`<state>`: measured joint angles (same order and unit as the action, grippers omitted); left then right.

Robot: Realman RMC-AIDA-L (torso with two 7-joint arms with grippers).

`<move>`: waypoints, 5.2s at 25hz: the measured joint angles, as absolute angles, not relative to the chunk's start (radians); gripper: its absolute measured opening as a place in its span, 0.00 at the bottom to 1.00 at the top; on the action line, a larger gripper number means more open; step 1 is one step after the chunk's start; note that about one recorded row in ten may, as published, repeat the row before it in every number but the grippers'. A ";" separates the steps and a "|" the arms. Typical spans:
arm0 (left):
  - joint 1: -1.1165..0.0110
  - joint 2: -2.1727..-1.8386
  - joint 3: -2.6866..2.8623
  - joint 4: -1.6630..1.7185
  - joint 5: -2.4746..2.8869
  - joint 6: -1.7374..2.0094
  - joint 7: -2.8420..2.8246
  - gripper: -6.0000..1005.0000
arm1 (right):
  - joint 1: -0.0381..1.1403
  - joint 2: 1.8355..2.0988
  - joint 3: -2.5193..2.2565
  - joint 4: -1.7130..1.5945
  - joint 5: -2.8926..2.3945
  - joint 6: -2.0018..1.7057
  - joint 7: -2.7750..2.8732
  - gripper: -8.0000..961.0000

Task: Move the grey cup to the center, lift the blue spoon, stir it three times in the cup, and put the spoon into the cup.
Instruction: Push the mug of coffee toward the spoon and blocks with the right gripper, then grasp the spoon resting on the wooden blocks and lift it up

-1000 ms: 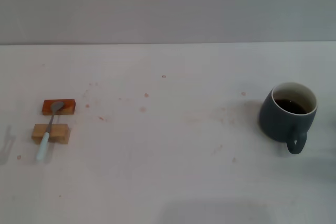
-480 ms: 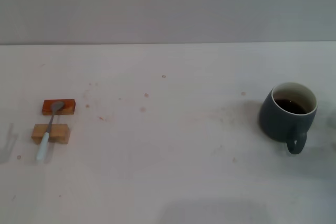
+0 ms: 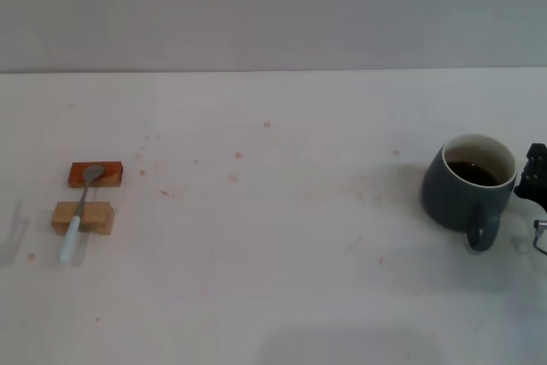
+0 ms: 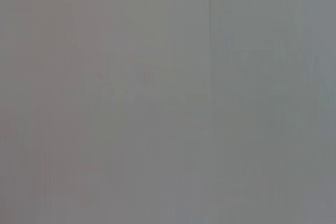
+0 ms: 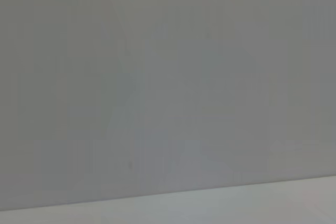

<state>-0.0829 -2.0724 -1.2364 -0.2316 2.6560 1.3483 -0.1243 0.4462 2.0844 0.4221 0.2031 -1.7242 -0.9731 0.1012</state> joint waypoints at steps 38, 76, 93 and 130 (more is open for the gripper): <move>-0.084 -2.072 -1.236 -0.232 2.654 1.348 -0.124 0.81 | 0.504 2.088 0.263 0.324 -1.783 -0.924 0.105 0.01; -0.084 -2.074 -1.236 -0.231 2.654 1.352 -0.126 0.81 | 0.570 2.088 0.315 0.369 -1.887 -0.860 0.108 0.01; -0.084 -2.074 -1.236 -0.230 2.653 1.351 -0.126 0.81 | 0.624 2.089 0.310 0.383 -1.896 -0.805 0.102 0.01; -0.065 -2.074 -1.185 -0.232 2.652 1.385 -0.151 0.81 | 0.519 2.083 0.435 0.324 -1.979 -0.950 0.102 0.01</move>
